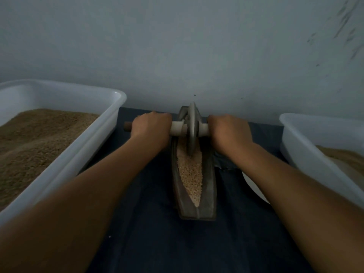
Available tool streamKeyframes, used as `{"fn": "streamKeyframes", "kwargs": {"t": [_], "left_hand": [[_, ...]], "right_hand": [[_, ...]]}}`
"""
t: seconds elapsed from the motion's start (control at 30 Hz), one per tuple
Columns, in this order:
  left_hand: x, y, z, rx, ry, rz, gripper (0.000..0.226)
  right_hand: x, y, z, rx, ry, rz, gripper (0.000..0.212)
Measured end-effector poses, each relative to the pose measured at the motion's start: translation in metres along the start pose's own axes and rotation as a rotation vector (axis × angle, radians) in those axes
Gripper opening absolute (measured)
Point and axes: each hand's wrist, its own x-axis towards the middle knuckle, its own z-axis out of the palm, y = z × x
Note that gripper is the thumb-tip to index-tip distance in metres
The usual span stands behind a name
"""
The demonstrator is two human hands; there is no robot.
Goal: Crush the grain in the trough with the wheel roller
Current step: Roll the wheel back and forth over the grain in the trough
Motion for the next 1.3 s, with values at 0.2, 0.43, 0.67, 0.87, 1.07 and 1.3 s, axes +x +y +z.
{"fn": "streamKeyframes", "kwargs": {"t": [0.2,0.43,0.67,0.87,1.07,1.3], "left_hand": [[-0.045,0.006,-0.014,0.073,0.001,0.02,0.03],[-0.095,0.014,-0.027,0.185,0.099,0.062,0.032],[-0.113,0.01,-0.028,0.161,0.189,0.112,0.033],[-0.086,0.009,-0.01,0.114,0.239,0.115,0.041],[-0.035,0.006,0.004,0.069,0.183,0.061,0.036],[0.012,0.01,0.002,0.056,0.127,0.004,0.016]], "right_hand": [[-0.049,-0.009,-0.015,-0.046,0.075,-0.037,0.011],[-0.091,-0.016,-0.042,-0.026,0.08,-0.067,0.012],[-0.109,-0.017,-0.055,0.033,0.149,-0.064,0.025],[-0.092,-0.013,-0.029,0.014,0.124,-0.05,0.012],[-0.042,-0.007,-0.003,-0.048,0.082,-0.018,0.018],[0.014,0.011,0.013,0.073,-0.035,0.005,0.024]]}}
